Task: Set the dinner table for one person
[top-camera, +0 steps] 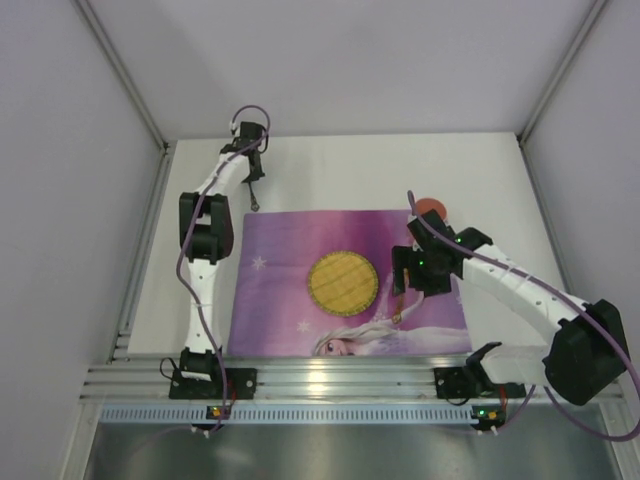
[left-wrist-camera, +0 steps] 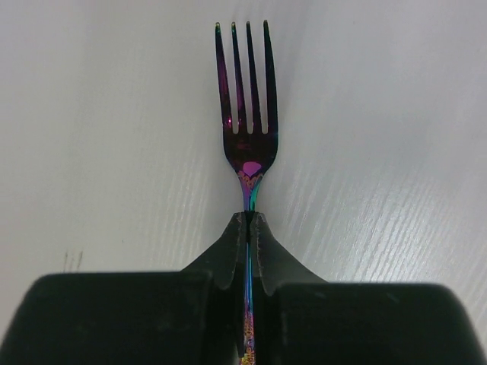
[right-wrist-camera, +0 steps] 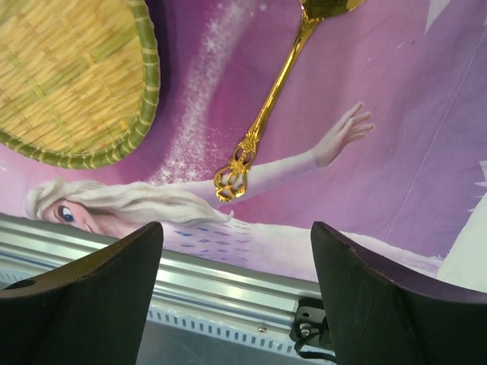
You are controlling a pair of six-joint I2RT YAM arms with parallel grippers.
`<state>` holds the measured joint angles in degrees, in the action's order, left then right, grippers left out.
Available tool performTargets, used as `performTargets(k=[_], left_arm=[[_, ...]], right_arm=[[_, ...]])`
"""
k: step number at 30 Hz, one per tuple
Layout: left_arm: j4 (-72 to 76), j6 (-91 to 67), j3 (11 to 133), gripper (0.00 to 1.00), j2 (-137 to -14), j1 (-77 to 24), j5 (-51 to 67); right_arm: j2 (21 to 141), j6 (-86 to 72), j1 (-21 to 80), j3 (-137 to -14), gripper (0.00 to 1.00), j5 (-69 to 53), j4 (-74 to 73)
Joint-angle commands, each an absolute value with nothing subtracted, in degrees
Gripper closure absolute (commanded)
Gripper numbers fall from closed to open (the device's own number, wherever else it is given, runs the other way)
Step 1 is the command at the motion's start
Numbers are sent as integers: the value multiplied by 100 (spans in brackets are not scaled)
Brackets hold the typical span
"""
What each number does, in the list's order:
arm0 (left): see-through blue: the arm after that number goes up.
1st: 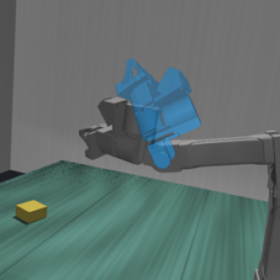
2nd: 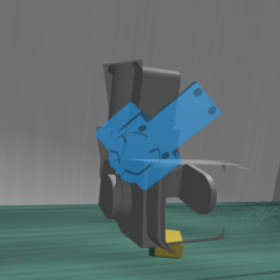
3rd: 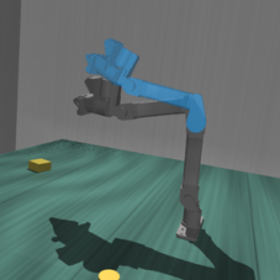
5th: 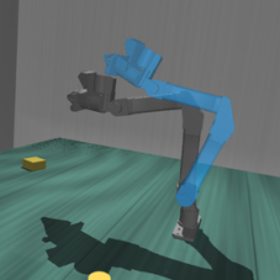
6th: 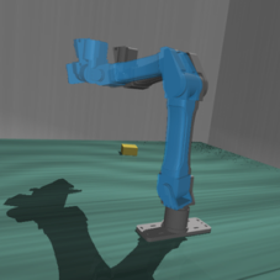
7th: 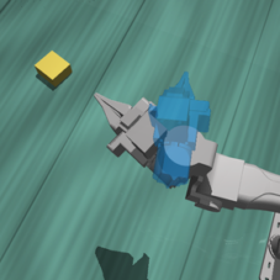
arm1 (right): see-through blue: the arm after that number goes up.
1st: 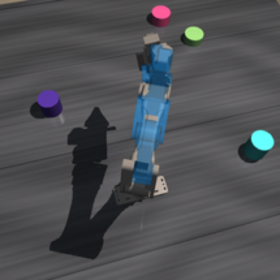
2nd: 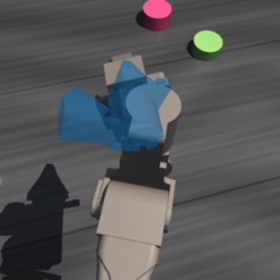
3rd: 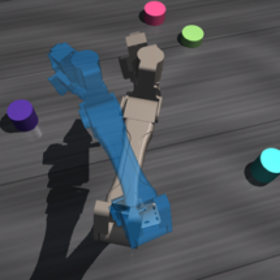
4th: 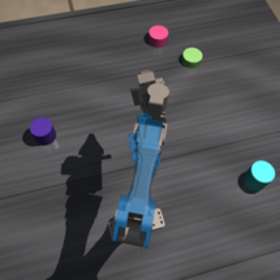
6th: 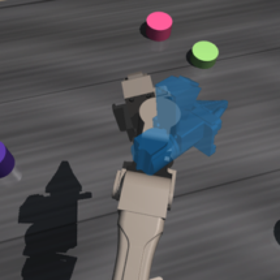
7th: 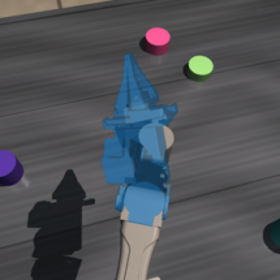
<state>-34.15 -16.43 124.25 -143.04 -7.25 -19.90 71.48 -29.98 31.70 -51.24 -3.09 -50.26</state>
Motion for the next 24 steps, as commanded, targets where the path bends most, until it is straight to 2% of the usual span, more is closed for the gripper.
performTargets(k=[1,8,15,18,24], left_arm=[[-4246,-1371,12472,100,-14504,-589,-1811],[-3956,-1362,12130,100,-13343,-589,-1495],[-3840,-1537,10454,100,-11578,-598,-1100],[-3754,-1678,9488,100,-10341,-676,-1072],[-3674,-1652,8177,100,-8931,-949,-1196]], right_arm=[[7154,-2883,3138,-5563,20,-308,-5123],[6716,-3093,3129,-5897,15,-27,-5651],[6197,-3191,3129,-6047,12,88,-5766],[6240,-3007,3138,-6099,12,35,-5634],[6276,-2795,3155,-6214,12,-299,-5370]])
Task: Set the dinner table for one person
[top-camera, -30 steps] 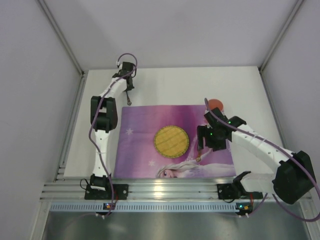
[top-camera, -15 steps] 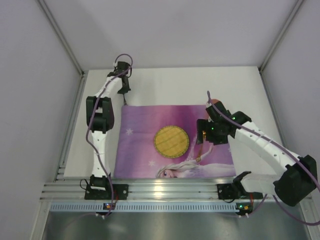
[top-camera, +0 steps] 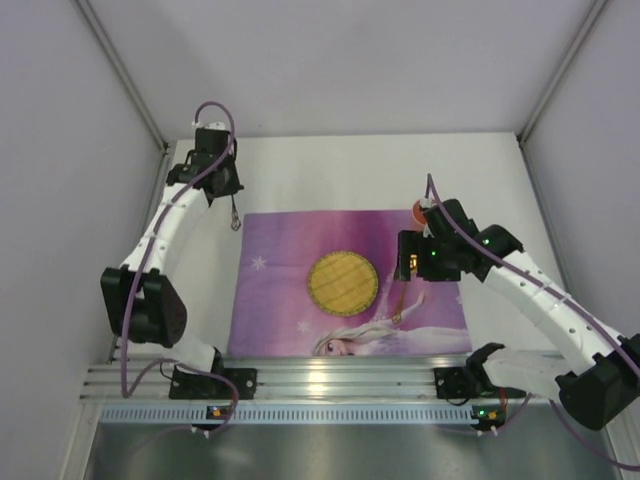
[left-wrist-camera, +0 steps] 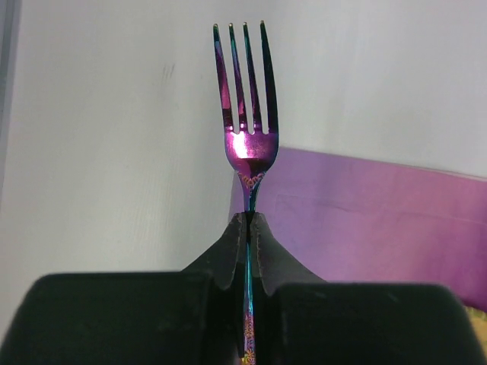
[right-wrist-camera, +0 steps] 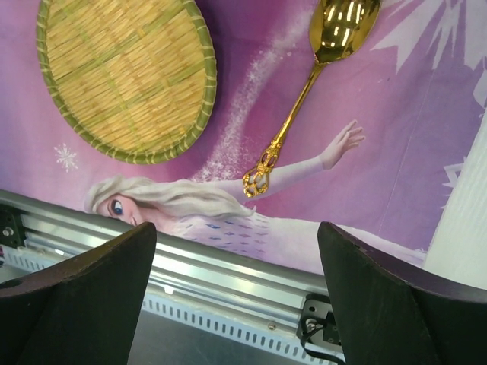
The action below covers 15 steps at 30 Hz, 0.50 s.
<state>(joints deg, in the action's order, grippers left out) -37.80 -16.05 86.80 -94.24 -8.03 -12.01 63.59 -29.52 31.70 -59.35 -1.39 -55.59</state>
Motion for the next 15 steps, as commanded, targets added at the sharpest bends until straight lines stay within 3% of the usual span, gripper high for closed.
performTargets(k=[1,7,11,15], left_arm=[[-3752,-1696,8043,100,-8625,-1062,-995],[-3859,-2459,6585,100,-7639,-2223,-1107],[-3369,-3329,5312,100,-7190,-2373,-976],[-3155,-3568,4844,100,-7215,-2452,-1133]], right_arm=[[6232,-2821,3155,-6223,12,-325,-5361],[5275,-3295,3182,-5775,12,-457,-5370],[4232,-3699,3182,-5468,11,-588,-5677],[3438,-3823,3182,-5405,10,-501,-6343]])
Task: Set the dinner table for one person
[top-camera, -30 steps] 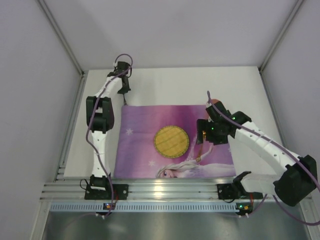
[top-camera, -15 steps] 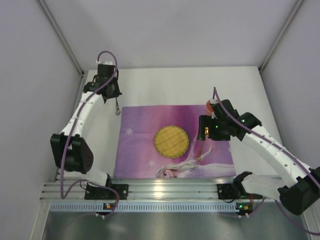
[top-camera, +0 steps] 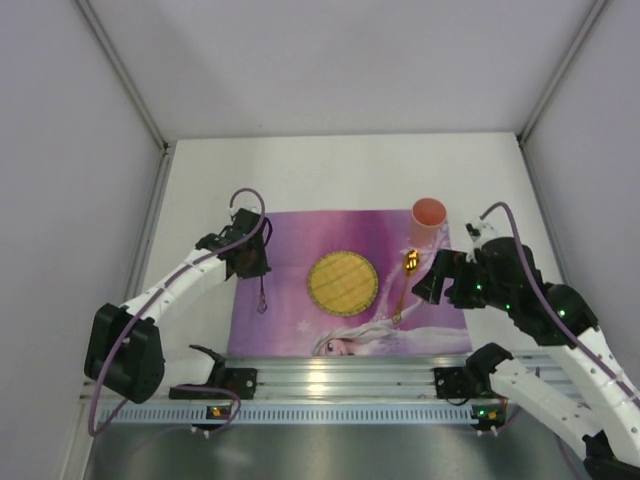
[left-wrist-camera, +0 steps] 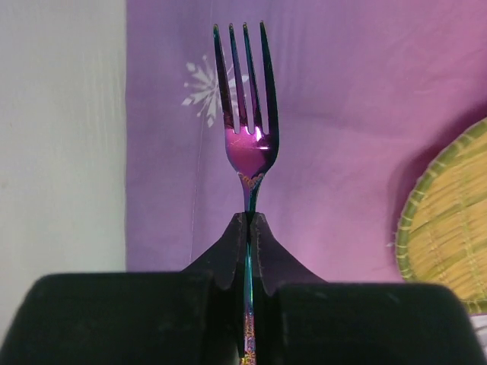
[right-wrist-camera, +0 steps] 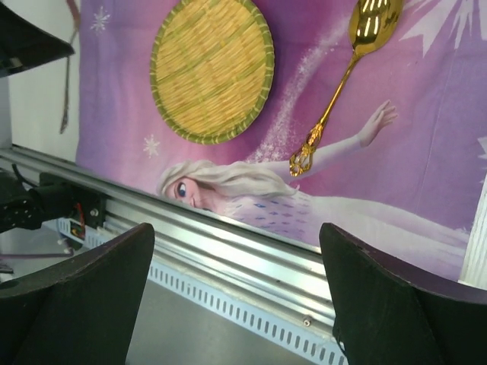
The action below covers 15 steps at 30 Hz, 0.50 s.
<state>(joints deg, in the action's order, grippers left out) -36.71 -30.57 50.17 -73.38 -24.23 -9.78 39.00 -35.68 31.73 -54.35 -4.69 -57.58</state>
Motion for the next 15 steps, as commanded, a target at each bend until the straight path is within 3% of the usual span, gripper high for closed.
performTargets(k=[1,6,7,11,15], left_arm=[[-3094,-3586,4791,100,-7242,-2461,-1151],[-2725,-3577,4597,100,-7374,-2478,-1257],[-2690,-3577,4605,96,-7391,-2479,-1266],[-2970,-3568,4728,61,-7392,-2513,-1362],[-3348,-3533,4869,43,-6858,-2531,-1432]], right_arm=[[3323,-3841,3182,-5414,10,-492,-6467],[2620,-4060,3182,-5432,9,-396,-7091],[2541,-4104,3182,-5432,9,-387,-7154],[2189,-4254,3190,-5475,9,-352,-7382],[2048,-4254,3182,-5616,8,-299,-7488]])
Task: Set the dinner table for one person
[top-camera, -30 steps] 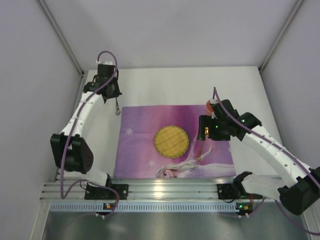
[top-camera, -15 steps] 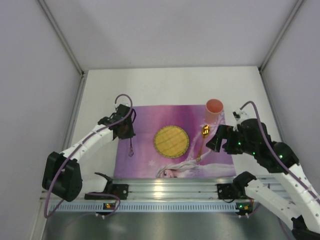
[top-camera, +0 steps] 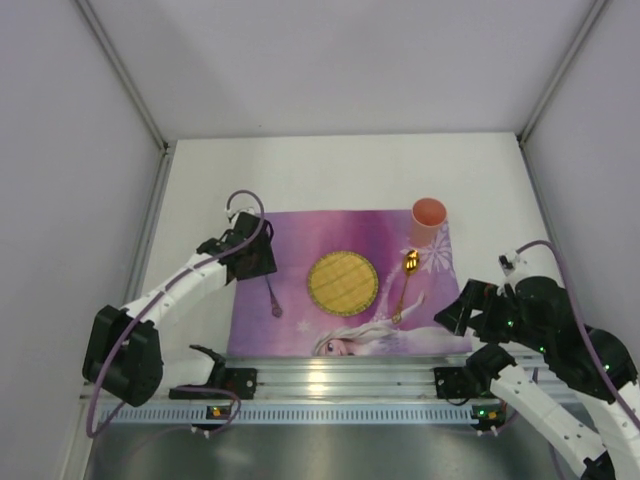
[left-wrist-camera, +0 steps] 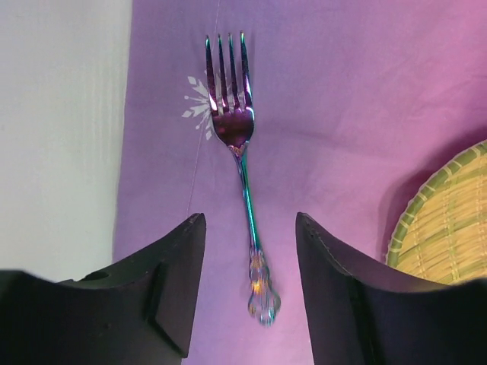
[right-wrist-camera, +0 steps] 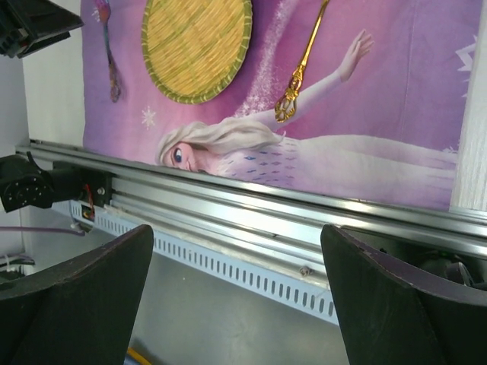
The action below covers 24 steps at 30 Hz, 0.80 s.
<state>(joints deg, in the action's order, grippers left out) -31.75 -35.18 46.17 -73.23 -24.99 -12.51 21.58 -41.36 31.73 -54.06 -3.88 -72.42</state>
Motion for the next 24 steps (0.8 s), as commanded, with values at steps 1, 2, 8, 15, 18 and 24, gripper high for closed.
performTargets(k=[1,2,8,15,18,24], left_arm=[[-3479,-3525,4913,43,-6751,-2531,-1450],[-3681,-3472,5017,42,-6654,-2540,-1441],[-4402,-2981,5842,27,-5749,-2575,-994],[-4878,-2865,6250,2,-4398,-2584,-650],[-4545,-2900,5916,1,-3625,-2584,-746],[-3498,-2664,5045,1,-2296,-2575,-1852]], right_arm=[[2030,-4245,3182,-5642,8,-299,-7480],[1995,-4219,3190,-5703,7,-316,-7462],[1881,-4052,3182,-6239,0,-632,-6699],[1258,-4798,3190,-5653,0,-430,-6039],[617,-5281,3182,-5003,0,-571,-6021],[-649,-6178,3173,-4307,0,-317,-6248]])
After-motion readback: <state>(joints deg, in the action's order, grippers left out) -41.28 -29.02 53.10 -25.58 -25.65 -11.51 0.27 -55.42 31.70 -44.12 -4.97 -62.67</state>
